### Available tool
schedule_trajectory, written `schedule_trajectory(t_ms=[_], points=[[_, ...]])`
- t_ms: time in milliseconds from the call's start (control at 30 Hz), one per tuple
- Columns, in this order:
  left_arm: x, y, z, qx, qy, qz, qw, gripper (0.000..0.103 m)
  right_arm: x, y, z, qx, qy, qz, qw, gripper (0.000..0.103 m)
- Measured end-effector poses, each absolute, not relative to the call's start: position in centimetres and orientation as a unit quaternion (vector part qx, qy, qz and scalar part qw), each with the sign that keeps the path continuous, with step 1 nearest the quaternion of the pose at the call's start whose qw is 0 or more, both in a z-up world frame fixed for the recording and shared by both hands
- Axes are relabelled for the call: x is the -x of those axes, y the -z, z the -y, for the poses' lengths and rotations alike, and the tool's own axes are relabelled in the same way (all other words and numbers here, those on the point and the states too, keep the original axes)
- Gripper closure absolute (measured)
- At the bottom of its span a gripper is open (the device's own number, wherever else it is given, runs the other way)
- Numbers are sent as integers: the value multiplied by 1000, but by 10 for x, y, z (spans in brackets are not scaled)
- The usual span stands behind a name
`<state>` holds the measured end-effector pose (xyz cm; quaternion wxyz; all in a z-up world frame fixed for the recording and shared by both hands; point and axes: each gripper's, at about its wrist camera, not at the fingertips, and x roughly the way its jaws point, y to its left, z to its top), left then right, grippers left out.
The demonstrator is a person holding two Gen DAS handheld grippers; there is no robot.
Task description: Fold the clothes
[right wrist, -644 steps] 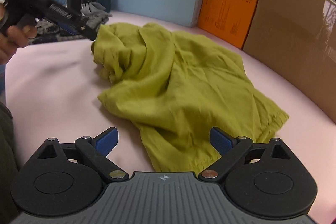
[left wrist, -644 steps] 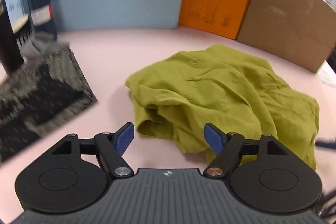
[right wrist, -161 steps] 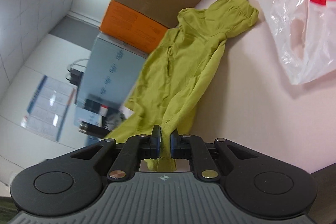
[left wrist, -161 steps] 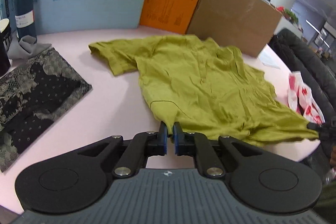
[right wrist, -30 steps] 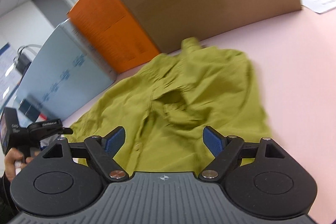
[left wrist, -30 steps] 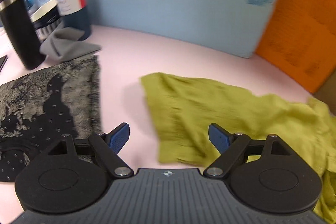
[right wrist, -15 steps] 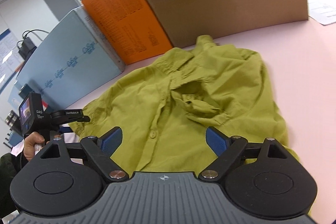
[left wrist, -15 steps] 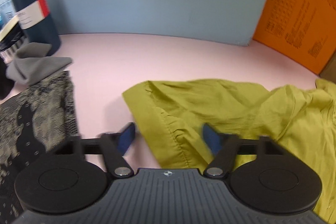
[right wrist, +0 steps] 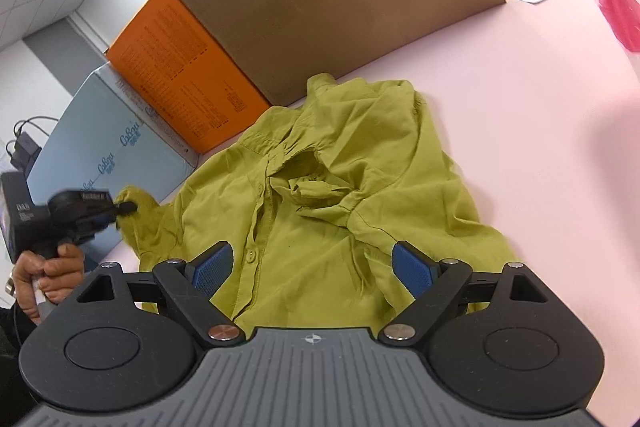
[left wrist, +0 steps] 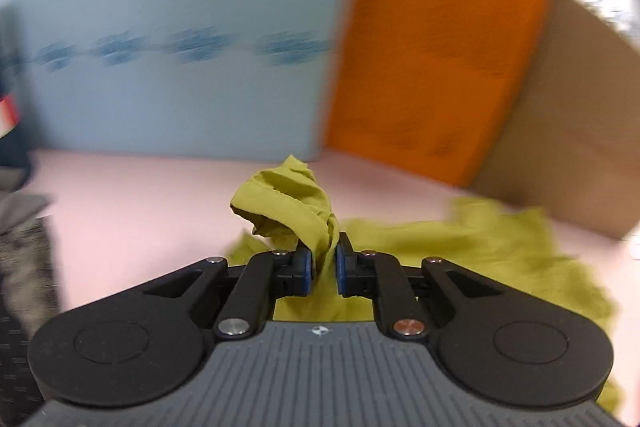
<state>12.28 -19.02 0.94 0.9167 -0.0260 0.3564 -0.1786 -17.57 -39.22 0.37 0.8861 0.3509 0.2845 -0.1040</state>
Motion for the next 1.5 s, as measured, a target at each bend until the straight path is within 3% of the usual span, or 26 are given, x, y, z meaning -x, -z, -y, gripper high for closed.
schedule_trajectory(t_ms=[133,200,233,267,300,467,567,833,1033,1100,1167,1200,1233,1267,1300,1333,1367,1500], points=[[-87,-13,262,-1,254,-352,901,93,188,-5,395,-360,106,-275,885,17],[-74,-4,295,-31,287,-361,887,86,193,-5,399,-363,108,-274,884,17],[-70,2,307,-46,290,-371,881,72,196,-6,401,-364,108,-272,884,17],[-69,7,316,-59,284,-378,879,49,199,-7,404,-365,107,-271,884,17],[-67,13,324,-72,278,-385,877,42,203,-9,407,-363,107,-270,885,17],[-57,8,284,-78,253,-368,891,37,217,-17,425,-351,101,-266,892,17],[-46,-1,229,-82,237,-338,907,21,215,-24,435,-343,88,-266,896,17],[34,41,79,-184,194,-395,879,21,104,-43,426,-369,-45,-261,891,11],[72,55,41,-83,195,-456,864,21,-2,-43,390,-338,-45,-308,888,11],[77,57,40,-61,201,-460,862,23,-26,-45,372,-284,-33,-341,896,11],[80,63,45,-70,198,-465,860,57,-44,-44,350,-195,-3,-372,908,11],[83,63,48,-74,202,-458,863,61,-50,-40,339,-157,2,-385,909,11],[86,63,51,-79,206,-450,865,81,-54,-33,331,-131,3,-393,910,12],[89,61,50,-73,212,-452,864,95,-55,-27,327,-111,7,-397,911,15],[92,60,49,-75,208,-450,865,97,-54,-20,326,-102,9,-399,911,40],[95,59,48,-79,205,-447,867,99,-53,-13,325,-95,10,-402,911,88],[98,59,47,-83,202,-444,869,101,-53,-6,327,-109,13,-410,905,100],[108,45,31,-73,185,-428,881,101,-31,-13,340,-191,2,-380,905,99]])
